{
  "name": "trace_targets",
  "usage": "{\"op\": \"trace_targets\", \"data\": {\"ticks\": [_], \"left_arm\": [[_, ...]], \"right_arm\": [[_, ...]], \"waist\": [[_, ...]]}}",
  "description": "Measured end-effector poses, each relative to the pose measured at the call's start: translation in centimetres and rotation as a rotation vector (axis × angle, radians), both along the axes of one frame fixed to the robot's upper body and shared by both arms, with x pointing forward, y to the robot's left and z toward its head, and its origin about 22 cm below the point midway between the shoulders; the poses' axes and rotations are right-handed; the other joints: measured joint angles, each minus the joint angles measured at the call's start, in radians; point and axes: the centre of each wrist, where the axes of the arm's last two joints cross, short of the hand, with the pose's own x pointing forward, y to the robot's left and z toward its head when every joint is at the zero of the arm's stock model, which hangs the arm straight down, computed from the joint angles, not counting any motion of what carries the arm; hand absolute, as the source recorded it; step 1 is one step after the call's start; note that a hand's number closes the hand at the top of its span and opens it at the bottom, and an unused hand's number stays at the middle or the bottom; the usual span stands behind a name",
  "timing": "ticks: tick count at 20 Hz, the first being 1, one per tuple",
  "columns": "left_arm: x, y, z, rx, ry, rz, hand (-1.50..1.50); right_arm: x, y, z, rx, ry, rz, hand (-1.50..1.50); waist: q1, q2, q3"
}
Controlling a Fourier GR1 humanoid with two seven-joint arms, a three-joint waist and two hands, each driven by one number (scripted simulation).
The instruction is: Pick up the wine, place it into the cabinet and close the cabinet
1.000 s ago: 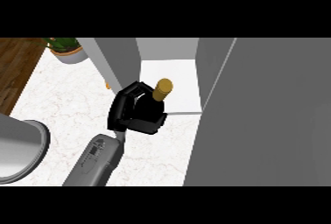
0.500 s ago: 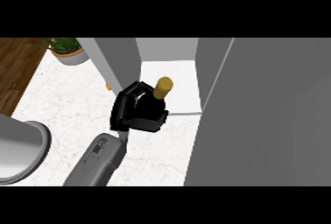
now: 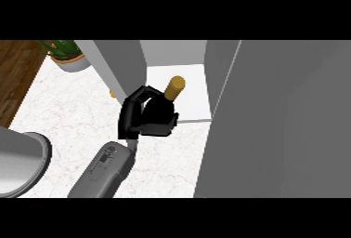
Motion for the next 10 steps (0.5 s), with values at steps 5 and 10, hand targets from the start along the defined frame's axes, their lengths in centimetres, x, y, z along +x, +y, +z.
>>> {"op": "trace_targets", "data": {"ticks": [5,10], "left_arm": [[0.3,-0.4,0.3,0.063,0.036,0.043,1.5],[4.3,-1.7,1.8,0.055,0.128,0.011,1.5]], "right_arm": [[-0.1,0.2,-0.1,0.013,-0.008,0.019,-1.5],[-0.1,0.1,-0.2,0.009,-0.012,0.022,-1.5]], "waist": [[-0.016,0.003,0.001],[-0.046,0.032,-0.009]]}}
